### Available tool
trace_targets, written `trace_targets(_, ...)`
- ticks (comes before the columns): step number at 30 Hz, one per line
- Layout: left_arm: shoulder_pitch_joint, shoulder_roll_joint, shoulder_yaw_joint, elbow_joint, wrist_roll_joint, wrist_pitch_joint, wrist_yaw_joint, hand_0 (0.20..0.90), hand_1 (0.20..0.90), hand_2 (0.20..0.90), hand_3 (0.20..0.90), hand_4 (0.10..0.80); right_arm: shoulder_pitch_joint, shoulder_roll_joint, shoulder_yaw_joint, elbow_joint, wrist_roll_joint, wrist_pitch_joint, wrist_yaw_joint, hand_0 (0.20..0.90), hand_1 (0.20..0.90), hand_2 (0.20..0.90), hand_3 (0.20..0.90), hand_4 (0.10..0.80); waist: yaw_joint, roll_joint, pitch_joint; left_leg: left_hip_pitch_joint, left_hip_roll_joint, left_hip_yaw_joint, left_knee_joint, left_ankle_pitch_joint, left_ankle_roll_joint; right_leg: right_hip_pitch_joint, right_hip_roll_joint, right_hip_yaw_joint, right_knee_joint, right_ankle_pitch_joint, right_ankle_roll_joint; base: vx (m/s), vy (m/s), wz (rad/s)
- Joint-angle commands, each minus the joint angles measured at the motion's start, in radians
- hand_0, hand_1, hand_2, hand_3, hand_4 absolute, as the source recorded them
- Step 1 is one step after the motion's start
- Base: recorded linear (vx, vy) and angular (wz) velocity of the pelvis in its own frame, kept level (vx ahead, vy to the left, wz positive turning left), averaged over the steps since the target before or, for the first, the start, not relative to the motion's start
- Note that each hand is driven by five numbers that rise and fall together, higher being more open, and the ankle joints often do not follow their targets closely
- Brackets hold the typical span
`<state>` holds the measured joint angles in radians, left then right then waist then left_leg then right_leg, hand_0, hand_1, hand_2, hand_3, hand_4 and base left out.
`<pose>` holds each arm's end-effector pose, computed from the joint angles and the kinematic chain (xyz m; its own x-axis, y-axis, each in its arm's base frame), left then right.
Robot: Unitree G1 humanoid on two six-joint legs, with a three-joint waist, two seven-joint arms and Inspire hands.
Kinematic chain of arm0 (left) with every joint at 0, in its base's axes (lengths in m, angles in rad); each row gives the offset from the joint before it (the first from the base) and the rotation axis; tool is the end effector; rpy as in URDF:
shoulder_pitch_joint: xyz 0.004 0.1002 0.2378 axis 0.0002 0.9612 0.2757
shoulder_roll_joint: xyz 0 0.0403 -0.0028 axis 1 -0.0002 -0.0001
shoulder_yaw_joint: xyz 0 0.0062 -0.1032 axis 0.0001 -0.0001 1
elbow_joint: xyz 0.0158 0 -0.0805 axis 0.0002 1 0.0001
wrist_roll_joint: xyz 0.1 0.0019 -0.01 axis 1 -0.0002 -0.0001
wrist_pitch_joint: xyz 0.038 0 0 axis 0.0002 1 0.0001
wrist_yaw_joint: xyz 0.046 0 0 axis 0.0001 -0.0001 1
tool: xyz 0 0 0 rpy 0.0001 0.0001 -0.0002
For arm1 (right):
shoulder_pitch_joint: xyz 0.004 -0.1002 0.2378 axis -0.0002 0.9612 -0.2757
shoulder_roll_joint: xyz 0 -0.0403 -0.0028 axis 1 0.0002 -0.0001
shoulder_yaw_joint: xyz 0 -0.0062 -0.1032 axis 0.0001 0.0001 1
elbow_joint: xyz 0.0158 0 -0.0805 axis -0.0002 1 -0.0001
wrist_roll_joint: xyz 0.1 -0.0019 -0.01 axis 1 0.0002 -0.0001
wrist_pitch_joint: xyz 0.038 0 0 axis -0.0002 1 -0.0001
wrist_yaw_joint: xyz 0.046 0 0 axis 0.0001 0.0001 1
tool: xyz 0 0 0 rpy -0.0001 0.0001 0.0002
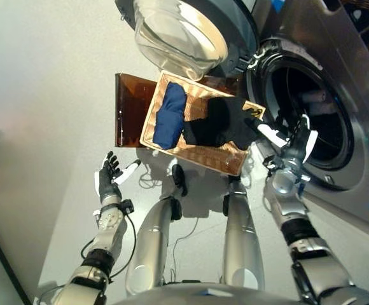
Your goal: Pick up the clothes and place them into the washing machine
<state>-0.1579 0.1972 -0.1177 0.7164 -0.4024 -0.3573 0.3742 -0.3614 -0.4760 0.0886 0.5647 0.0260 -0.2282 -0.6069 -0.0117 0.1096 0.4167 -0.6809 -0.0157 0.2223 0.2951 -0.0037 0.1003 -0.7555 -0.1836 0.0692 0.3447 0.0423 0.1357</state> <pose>0.2065 0.1874 -0.0318 0.8756 0.4163 -0.2450 -0.4372 0.8987 -0.0353 0.2659 -0.2416 0.0578 0.8262 -0.4959 0.2673 0.5631 0.7416 -0.3647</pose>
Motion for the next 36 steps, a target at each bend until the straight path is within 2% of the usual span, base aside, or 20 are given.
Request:
trace_targets(1,0.039,0.054,0.067,-0.01,0.04,-0.068,-0.005,0.9,0.9,0.9,0.9,0.8,-0.012,-0.164,0.017,-0.09,-0.359,0.076,0.012,0.9,0.9,0.9,0.9,0.8,0.02,0.007,-0.047,0.04,0.003,-0.012,-0.06,-0.014,-0.108,0.059,0.001,-0.018,-0.05,0.017,-0.012,0.006,-0.011,0.05)
trace_targets(2,0.041,0.056,0.071,-0.01,0.046,-0.066,-0.018,0.9,0.9,0.9,0.9,0.8,-0.031,-0.21,0.043,-0.096,-0.45,0.106,0.028,0.9,0.9,0.9,0.9,0.8,0.023,0.008,-0.047,0.043,0.001,-0.014,-0.067,-0.01,-0.109,0.062,0.001,-0.018,-0.058,0.021,-0.011,0.002,-0.007,0.05)
trace_targets(3,0.045,0.056,0.07,-0.011,0.052,-0.068,-0.046,0.9,0.9,0.9,0.9,0.8,-0.083,-0.302,0.108,-0.079,-0.644,0.159,0.041,0.9,0.9,0.9,0.9,0.8,0.033,0.009,-0.047,0.043,-0.002,-0.017,-0.079,-0.004,-0.112,0.065,-0.001,-0.019,-0.072,0.028,-0.007,0.0,0.0,0.0)
trace_targets(5,0.046,0.053,0.068,-0.014,0.054,-0.066,-0.052,0.9,0.9,0.9,0.9,0.8,-0.101,-0.32,0.126,-0.071,-0.699,0.172,0.041,0.9,0.9,0.9,0.9,0.8,0.034,0.01,-0.046,0.044,-0.004,-0.019,-0.083,-0.001,-0.113,0.068,-0.001,-0.021,-0.078,0.031,-0.006,0.0,0.0,0.0)
trace_targets(6,0.041,0.052,0.063,-0.009,0.061,-0.061,-0.064,0.9,0.9,0.9,0.9,0.8,-0.149,-0.367,0.183,-0.045,-0.834,0.222,0.053,0.9,0.9,0.9,0.9,0.8,0.042,0.012,-0.044,0.044,-0.006,-0.022,-0.086,0.002,-0.114,0.068,-0.001,-0.02,-0.083,0.034,-0.006,0.0,0.0,0.0)
trace_targets(7,0.04,0.051,0.064,-0.009,0.061,-0.061,-0.064,0.9,0.9,0.9,0.9,0.8,-0.152,-0.366,0.185,-0.043,-0.834,0.222,0.052,0.9,0.9,0.9,0.9,0.8,0.04,0.012,-0.043,0.044,-0.006,-0.023,-0.086,0.002,-0.114,0.069,-0.001,-0.021,-0.083,0.034,-0.006,0.0,0.0,0.0)
trace_targets(8,0.038,0.05,0.063,-0.006,0.066,-0.055,-0.071,0.9,0.9,0.9,0.9,0.8,-0.186,-0.393,0.234,-0.037,-0.936,0.254,0.081,0.9,0.9,0.9,0.9,0.8,0.046,0.014,-0.043,0.044,-0.006,-0.024,-0.087,0.003,-0.115,0.068,0.0,-0.019,-0.084,0.034,-0.006,0.0,0.0,0.0)
trace_targets(11,0.035,0.046,0.061,-0.009,0.058,-0.053,-0.074,0.9,0.9,0.9,0.9,0.8,-0.228,-0.406,0.285,-0.013,-1.013,0.287,0.103,0.9,0.9,0.9,0.9,0.8,0.049,0.017,-0.04,0.042,-0.006,-0.027,-0.085,0.003,-0.116,0.069,0.001,-0.018,-0.084,0.034,-0.006,0.0,0.0,0.0)
trace_targets(12,0.026,0.045,0.06,-0.005,0.057,-0.049,-0.073,0.9,0.9,0.9,0.9,0.8,-0.266,-0.414,0.34,0.001,-1.084,0.31,0.128,0.9,0.9,0.9,0.9,0.8,0.054,0.018,-0.038,0.044,-0.005,-0.029,-0.084,0.004,-0.118,0.07,0.001,-0.017,-0.085,0.034,-0.008,0.0,0.0,0.0)
trace_targets(19,0.001,0.041,0.054,-0.018,0.042,-0.051,-0.058,0.9,0.9,0.9,0.9,0.8,-0.334,-0.351,0.418,0.029,-1.128,0.332,0.163,0.9,0.9,0.9,0.9,0.8,0.058,0.02,-0.027,0.044,-0.006,-0.033,-0.087,0.013,-0.124,0.074,0.001,-0.016,-0.093,0.037,-0.008,0.007,-0.01,0.06)
trace_targets(31,-0.028,0.034,0.064,-0.004,0.036,-0.056,-0.016,0.9,0.9,0.9,0.9,0.8,-0.359,-0.18,0.435,0.112,-1.034,0.332,0.149,0.9,0.9,0.9,0.9,0.8,0.066,0.024,-0.017,0.048,-0.013,-0.04,-0.102,0.023,-0.124,0.083,-0.001,-0.008,-0.119,0.046,-0.01,0.002,-0.004,0.02)
trace_targets(36,-0.029,0.038,0.074,-0.019,0.035,-0.058,-0.005,0.9,0.9,0.9,0.9,0.8,-0.37,-0.142,0.446,0.131,-1.008,0.334,0.147,0.9,0.9,0.9,0.9,0.8,0.069,0.032,-0.013,0.052,-0.017,-0.04,-0.116,0.031,-0.126,0.087,-0.003,-0.002,-0.134,0.053,-0.009,0.0,0.0,0.0)
